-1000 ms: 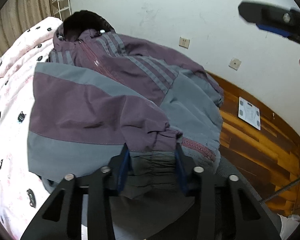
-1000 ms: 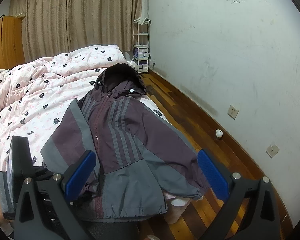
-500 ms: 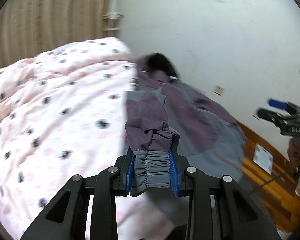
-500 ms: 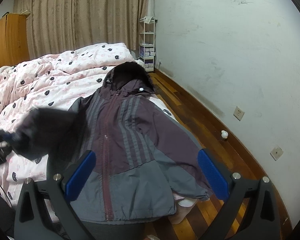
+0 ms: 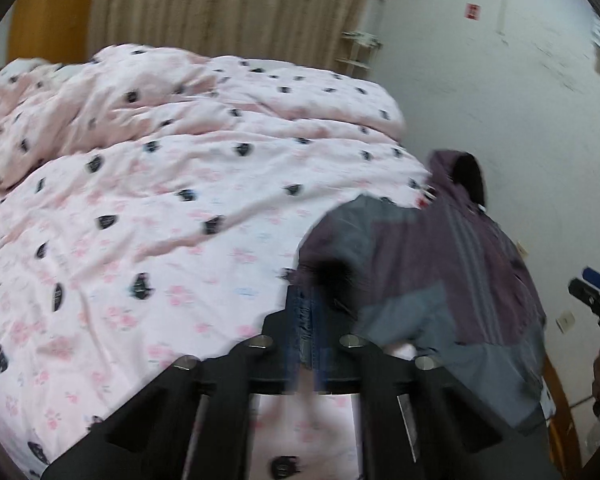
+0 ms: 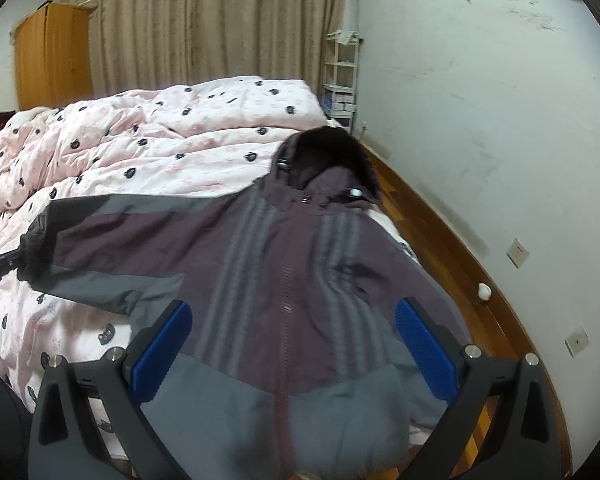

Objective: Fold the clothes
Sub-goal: 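Lift the gripped sleeve cuff with the left gripper and pull it outward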

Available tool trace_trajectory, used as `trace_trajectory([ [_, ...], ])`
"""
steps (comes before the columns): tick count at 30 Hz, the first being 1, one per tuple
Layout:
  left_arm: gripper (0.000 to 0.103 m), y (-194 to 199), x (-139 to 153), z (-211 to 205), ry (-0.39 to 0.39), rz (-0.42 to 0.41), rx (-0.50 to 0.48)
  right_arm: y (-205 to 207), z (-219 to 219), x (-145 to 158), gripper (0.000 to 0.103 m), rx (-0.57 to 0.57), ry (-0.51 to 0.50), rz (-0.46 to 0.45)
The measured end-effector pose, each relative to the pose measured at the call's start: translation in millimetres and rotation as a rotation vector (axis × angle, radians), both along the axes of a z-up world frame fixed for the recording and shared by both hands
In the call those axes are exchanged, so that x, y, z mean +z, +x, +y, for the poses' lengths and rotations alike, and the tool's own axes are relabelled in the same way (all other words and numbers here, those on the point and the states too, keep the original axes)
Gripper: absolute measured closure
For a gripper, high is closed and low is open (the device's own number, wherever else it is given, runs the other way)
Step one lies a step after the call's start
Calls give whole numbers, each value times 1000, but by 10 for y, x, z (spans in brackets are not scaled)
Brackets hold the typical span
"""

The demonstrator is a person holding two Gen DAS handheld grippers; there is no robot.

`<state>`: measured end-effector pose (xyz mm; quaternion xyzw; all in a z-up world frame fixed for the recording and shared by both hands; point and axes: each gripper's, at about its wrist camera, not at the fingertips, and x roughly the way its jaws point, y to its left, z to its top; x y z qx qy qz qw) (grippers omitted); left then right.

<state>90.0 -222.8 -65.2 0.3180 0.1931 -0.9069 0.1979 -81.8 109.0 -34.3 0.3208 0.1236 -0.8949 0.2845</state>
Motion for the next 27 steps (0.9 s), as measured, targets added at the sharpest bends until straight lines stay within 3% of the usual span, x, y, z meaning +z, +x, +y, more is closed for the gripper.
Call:
trace_trajectory([
  [2, 100, 19, -61, -103, 51, -5, 1, 3, -117, -16, 0, 14, 11, -1],
  [5, 97, 46, -148, -111, 51, -23, -5, 0, -263, -50, 0, 34, 23, -13],
  [7, 85, 64, -191, -90, 44, -28, -13, 9, -347, -73, 0, 44, 28, -23],
  [9, 54, 85, -234, -81, 37, -30, -17, 29, -413, -94, 0, 53, 34, -29],
  [11, 40, 115, -271, -107, 34, -22, -9, 53, -470, -114, 0, 60, 42, -34],
  [18, 40, 210, -483, -392, 145, -7, 6, 111, -533, -134, 0, 75, 61, -37],
  [27, 40, -28, -907, -678, 374, 18, -17, 128, -557, -134, 0, 82, 79, -34],
])
